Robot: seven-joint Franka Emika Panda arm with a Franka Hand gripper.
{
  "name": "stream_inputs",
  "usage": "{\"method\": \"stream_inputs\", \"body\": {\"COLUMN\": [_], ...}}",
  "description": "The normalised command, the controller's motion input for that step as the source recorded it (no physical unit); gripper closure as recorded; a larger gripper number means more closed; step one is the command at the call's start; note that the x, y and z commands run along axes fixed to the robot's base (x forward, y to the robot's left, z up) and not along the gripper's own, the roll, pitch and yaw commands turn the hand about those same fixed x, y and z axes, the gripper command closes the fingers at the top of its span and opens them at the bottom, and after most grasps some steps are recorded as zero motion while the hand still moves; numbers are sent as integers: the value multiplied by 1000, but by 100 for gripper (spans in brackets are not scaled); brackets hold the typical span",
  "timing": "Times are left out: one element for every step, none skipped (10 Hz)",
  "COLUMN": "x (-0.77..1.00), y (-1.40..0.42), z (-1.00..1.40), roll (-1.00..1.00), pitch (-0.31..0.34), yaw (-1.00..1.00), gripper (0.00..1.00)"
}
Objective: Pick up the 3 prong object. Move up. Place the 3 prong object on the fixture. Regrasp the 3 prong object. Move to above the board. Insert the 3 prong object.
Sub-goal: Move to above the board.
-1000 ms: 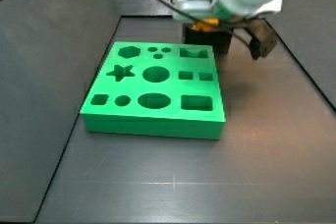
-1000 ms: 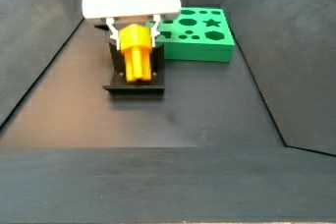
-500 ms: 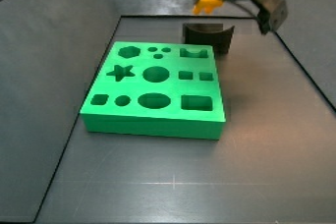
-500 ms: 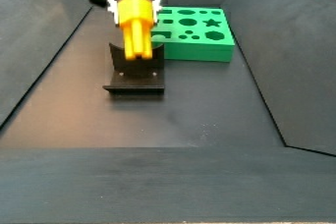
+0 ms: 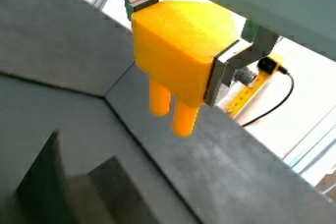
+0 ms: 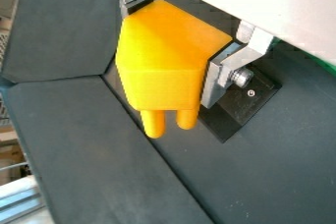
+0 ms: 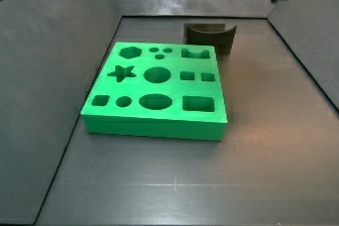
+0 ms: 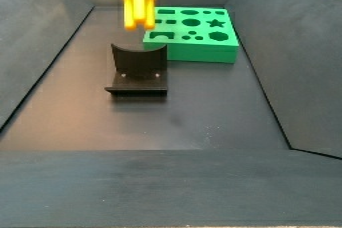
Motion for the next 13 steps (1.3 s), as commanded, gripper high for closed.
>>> {"method": "stream_inputs", "body": {"x": [-119,-122,-120,-122,-105,-74,-60,-35,-469,-465,-499,-521,-533], "y": [2,6,5,9,8,2,3,2,-1000,-1000,-1000,-1000,-1000], "z": [1000,1000,1000,1000,874,643,526,295,132,121,141,134,137], "roll": [-107,-98,-94,-86,-78,-68,-65,-65,-1000,-1000,-1000,-1000,-1000], "pitch": [18,29,33,45,52,61,63,71,8,2,-8,-11,-14], "yaw": [-84,-62,-52,-36,-24,-10,-2,12,-155,-155,-154,-156,-157], "gripper": [100,100,100,100,100,100,100,100,100,100,100,100,100]}}
